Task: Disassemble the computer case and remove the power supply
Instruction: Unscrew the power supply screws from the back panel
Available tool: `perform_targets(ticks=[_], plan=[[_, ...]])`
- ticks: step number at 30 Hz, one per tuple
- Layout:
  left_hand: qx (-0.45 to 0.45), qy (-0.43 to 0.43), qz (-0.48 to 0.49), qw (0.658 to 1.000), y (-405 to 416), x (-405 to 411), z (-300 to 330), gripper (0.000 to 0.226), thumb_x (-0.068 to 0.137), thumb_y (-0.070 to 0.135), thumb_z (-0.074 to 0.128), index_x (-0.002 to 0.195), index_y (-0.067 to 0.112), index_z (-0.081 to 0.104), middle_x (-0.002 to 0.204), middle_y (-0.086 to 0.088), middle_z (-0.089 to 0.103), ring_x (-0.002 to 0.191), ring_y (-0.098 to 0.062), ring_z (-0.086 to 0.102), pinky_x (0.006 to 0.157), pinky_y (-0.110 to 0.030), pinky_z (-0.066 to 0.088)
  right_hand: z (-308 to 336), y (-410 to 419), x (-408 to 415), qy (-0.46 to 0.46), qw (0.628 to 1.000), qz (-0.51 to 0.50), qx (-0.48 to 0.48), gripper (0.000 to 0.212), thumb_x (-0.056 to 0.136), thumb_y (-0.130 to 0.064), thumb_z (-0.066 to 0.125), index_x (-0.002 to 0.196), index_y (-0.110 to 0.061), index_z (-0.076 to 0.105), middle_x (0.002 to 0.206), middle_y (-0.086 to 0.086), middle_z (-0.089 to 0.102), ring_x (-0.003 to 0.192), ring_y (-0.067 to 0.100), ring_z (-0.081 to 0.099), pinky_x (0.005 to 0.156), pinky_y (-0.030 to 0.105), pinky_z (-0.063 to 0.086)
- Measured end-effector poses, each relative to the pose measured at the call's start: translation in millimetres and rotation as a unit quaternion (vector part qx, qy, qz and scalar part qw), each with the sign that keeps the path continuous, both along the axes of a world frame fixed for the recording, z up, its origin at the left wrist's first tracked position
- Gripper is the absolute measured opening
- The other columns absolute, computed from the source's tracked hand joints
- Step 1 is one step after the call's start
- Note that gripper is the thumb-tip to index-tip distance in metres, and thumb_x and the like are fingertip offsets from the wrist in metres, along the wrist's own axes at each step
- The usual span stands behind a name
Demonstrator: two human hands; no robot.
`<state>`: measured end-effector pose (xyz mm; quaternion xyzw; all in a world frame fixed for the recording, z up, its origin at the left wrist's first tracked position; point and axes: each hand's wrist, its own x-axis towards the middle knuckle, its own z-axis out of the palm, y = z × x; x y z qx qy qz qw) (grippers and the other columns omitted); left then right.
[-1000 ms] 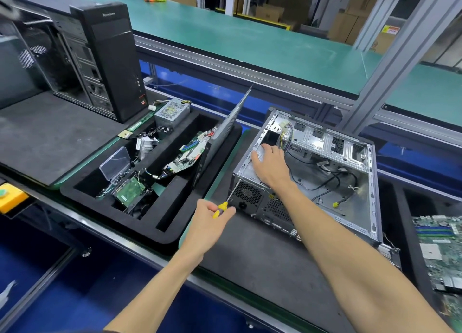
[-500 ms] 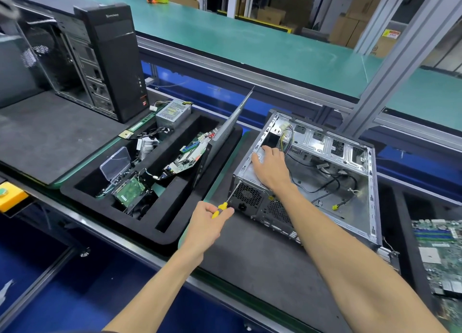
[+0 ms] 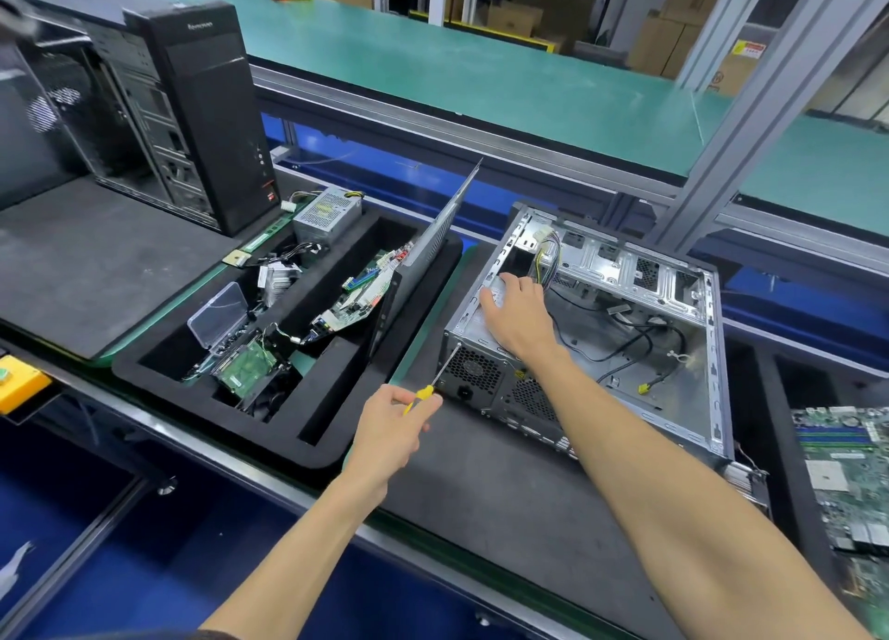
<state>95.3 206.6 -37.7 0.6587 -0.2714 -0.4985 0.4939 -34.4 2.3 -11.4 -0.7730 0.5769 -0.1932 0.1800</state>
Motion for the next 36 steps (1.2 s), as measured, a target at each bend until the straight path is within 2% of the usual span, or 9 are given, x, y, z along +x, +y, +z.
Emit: perform_targets(ticks=[6, 10, 14, 18, 22, 25, 30, 33, 36], plan=[[0.041, 0.06, -0.033, 0.997, -3.3, 2.4, 4.1, 0.047, 0.103, 0.044, 0.047, 0.094, 0.005, 0.072, 0.06, 0.0, 0.057, 0.041, -0.01, 0.03, 0.037, -0.019, 0.017, 0.6, 0.8, 0.0, -0.003, 1.0, 0.002, 0.001, 0.057, 0.102, -0.045, 0.038, 0.15, -0.014, 0.038, 0.147, 0.008, 0.042, 0.139, 0.023, 0.029, 0.106, 0.044, 0.038], [0.03, -0.009, -0.036, 0.999, -0.8, -0.6, 5.3, 0.036, 0.09, 0.048, 0.066, 0.1, 0.017, 0.051, 0.06, 0.004, 0.048, 0.04, -0.009, 0.03, 0.036, -0.021, 0.022, 2.0, 1.7, -0.2, -0.002, 1.0, -0.001, 0.004, 0.056, 0.102, -0.045, 0.038, 0.15, -0.015, 0.038, 0.147, 0.008, 0.042, 0.139, 0.023, 0.03, 0.106, 0.045, 0.038], [-0.012, 0.013, -0.003, 1.0, 1.7, 3.7, 6.0, 0.026, 0.09, 0.027, 0.072, 0.096, 0.008, 0.055, 0.07, 0.0, 0.069, 0.041, -0.009, 0.034, 0.038, -0.02, 0.025, 3.4, 2.3, 0.6, 0.0, 1.0, -0.002, 0.004, 0.055, 0.102, -0.045, 0.038, 0.149, -0.015, 0.039, 0.147, 0.007, 0.042, 0.138, 0.023, 0.03, 0.105, 0.045, 0.039], [0.011, 0.018, -0.037, 0.999, 2.0, 13.6, 7.4, 0.039, 0.098, 0.042, 0.057, 0.092, 0.007, 0.071, 0.078, -0.004, 0.076, 0.043, -0.011, 0.038, 0.038, -0.02, 0.024, 1.7, 1.8, 0.3, 0.001, 1.0, 0.0, 0.0, 0.055, 0.103, -0.045, 0.038, 0.149, -0.015, 0.039, 0.146, 0.007, 0.043, 0.138, 0.022, 0.031, 0.104, 0.044, 0.039], [0.045, 0.055, -0.048, 0.996, -2.6, 7.9, 9.0, 0.044, 0.102, 0.043, 0.048, 0.09, 0.007, 0.069, 0.057, 0.002, 0.052, 0.039, -0.01, 0.028, 0.037, -0.018, 0.016, 0.9, 1.0, -0.9, 0.002, 1.0, 0.003, 0.004, 0.056, 0.103, -0.045, 0.038, 0.149, -0.015, 0.039, 0.147, 0.008, 0.042, 0.14, 0.023, 0.03, 0.106, 0.045, 0.038], [0.032, 0.003, -0.047, 0.998, -1.8, 1.9, 7.5, 0.034, 0.092, 0.044, 0.064, 0.083, 0.018, 0.045, 0.06, 0.001, 0.04, 0.04, -0.011, 0.023, 0.036, -0.018, 0.017, 3.7, 2.4, -1.0, 0.004, 1.0, 0.0, 0.004, 0.055, 0.103, -0.044, 0.04, 0.148, -0.013, 0.042, 0.146, 0.009, 0.043, 0.139, 0.026, 0.032, 0.11, 0.047, 0.036], [0.004, 0.015, -0.021, 1.0, 1.7, 8.0, 9.1, 0.026, 0.089, 0.031, 0.072, 0.085, 0.01, 0.057, 0.065, -0.001, 0.065, 0.04, -0.011, 0.033, 0.037, -0.02, 0.022, 18.4, 26.0, -5.5, -0.132, 0.978, -0.012, -0.163, 0.021, 0.101, -0.03, 0.05, 0.107, -0.017, 0.065, 0.108, -0.002, 0.059, 0.106, 0.014, 0.049, 0.096, 0.036, 0.043], [0.021, 0.024, -0.043, 0.999, 0.1, 15.5, 13.2, 0.037, 0.095, 0.04, 0.063, 0.088, 0.005, 0.071, 0.069, -0.003, 0.071, 0.041, -0.011, 0.038, 0.037, -0.019, 0.022, 19.6, 61.0, -6.2, -0.253, 0.959, 0.022, -0.129, 0.02, 0.098, -0.027, 0.052, 0.083, -0.018, 0.063, 0.07, -0.004, 0.059, 0.065, 0.011, 0.05, 0.063, 0.027, 0.043], [0.049, 0.083, -0.058, 0.994, -1.9, 14.8, 15.9, 0.046, 0.102, 0.039, 0.049, 0.096, 0.001, 0.073, 0.058, 0.0, 0.057, 0.039, -0.009, 0.031, 0.034, -0.017, 0.017, 6.3, 99.8, -0.9, -0.296, 0.952, 0.028, -0.077, 0.031, 0.095, -0.028, 0.052, 0.067, -0.018, 0.058, 0.053, -0.001, 0.051, 0.049, 0.006, 0.038, 0.051, 0.025, 0.033]])
